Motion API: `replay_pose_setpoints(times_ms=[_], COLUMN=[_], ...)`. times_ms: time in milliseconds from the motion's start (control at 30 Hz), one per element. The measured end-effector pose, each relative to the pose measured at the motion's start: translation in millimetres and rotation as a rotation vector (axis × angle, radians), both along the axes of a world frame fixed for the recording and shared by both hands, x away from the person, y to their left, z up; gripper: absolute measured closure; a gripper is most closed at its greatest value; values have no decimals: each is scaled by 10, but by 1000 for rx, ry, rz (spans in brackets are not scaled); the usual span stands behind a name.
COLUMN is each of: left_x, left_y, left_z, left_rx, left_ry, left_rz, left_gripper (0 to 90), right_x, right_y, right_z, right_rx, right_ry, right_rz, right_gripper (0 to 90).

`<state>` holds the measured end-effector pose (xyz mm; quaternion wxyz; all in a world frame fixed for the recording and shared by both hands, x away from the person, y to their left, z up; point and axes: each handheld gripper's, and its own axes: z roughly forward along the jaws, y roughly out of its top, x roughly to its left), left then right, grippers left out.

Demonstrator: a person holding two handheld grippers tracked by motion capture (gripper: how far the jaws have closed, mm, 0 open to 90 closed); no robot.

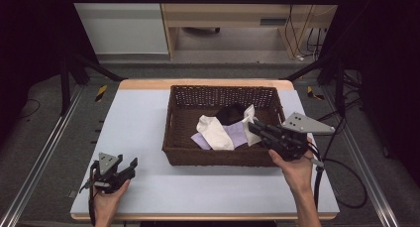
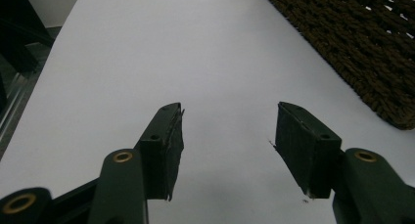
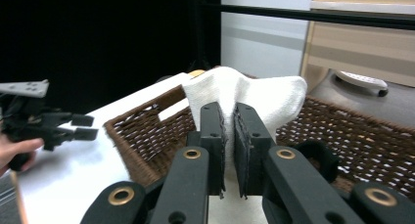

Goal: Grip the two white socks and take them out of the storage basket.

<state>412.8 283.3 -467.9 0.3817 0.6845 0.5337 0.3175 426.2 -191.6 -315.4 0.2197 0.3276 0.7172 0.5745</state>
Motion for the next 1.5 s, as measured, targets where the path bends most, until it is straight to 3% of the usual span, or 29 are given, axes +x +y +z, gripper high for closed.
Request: replay_pose_setpoints(times_ms=[167, 433, 800, 867, 900, 1167, 1333, 1500], left_x=[-11, -8, -22, -21, -18, -24, -23, -22], left_y=[20, 4, 26, 25, 24, 16, 13, 15], left_z=[7, -1, 19, 19, 19, 20, 15, 11], left_rx=[-13, -12, -29, -29, -26, -35, -40, -45], left_ry=[-4, 9, 16, 16, 18, 23, 30, 34], left_rz=[20, 11, 28, 29, 30, 28, 21, 16], left_gripper=[428, 412, 401, 401, 398, 384, 379, 371], right_x=[-190, -402, -560, -559, -551, -483, -402, -370], right_y=[12, 59, 103, 106, 108, 93, 114, 178], right_z=[-81, -222, -628, -677, -747, -1031, -1254, -1391], right_rx=[23, 17, 5, 2, -25, -45, -103, -162], right_ry=[7, 36, 133, 148, 169, 240, 292, 315], right_rz=[45, 104, 167, 170, 161, 142, 110, 102], right_gripper=[834, 834, 834, 834, 834, 832, 830, 818])
